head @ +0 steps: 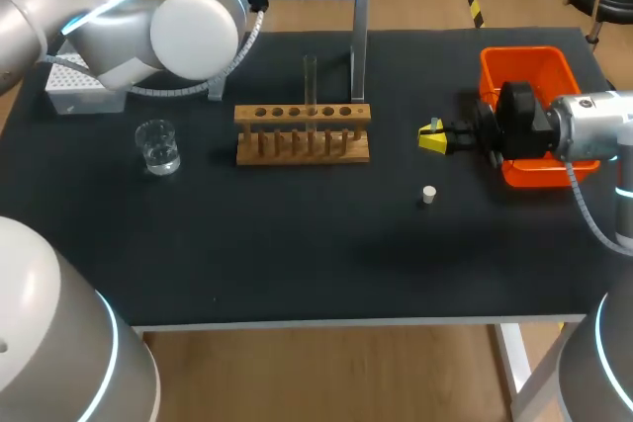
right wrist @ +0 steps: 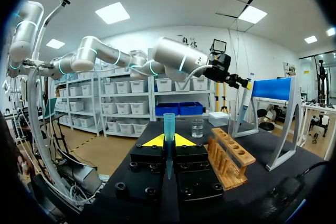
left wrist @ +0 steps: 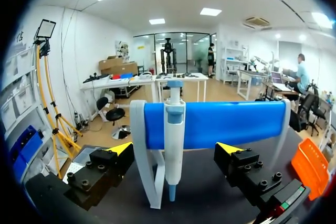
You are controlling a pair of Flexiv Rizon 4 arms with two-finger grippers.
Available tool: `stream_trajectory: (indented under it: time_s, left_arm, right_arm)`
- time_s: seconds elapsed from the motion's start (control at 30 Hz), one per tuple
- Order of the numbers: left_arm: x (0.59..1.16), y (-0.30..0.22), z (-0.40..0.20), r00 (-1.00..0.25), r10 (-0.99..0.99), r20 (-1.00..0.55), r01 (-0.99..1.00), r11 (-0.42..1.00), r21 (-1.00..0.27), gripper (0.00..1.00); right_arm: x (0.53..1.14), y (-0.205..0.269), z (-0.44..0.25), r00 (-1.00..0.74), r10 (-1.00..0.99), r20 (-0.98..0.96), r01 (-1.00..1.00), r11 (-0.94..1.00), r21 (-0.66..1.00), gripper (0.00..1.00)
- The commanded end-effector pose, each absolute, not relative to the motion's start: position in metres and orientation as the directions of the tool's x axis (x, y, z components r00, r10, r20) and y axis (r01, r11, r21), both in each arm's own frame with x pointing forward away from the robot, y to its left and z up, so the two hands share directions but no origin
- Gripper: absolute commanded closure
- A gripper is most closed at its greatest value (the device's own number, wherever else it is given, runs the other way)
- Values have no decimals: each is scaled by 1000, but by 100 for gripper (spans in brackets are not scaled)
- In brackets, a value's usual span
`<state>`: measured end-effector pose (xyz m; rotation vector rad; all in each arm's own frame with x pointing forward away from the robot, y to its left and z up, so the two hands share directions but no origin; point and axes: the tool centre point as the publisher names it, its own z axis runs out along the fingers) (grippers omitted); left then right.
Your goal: Invert the test tube, pick up the pipette, mount the tip to pipette, aspirate from beaker and dispense into the tube, eject the tip, return the pipette, and cap with the stopper.
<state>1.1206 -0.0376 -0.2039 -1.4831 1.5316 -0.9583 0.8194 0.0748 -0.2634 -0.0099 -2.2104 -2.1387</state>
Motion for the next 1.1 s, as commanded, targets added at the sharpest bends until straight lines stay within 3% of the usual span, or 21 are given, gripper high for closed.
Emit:
stream_trajectory:
  time_s: [0.03,1.1]
  left_arm:
    - [1129,-39,-205,-19,-1000,-16,-394,22,-919,0]
    - [1140,-42,-203,-35,-999,-10,-383,23,-924,0]
  right_arm:
    - [819,74,-263,-998,-40,51,50,35,998,100]
    - [819,74,-263,-998,-40,51,50,35,998,100]
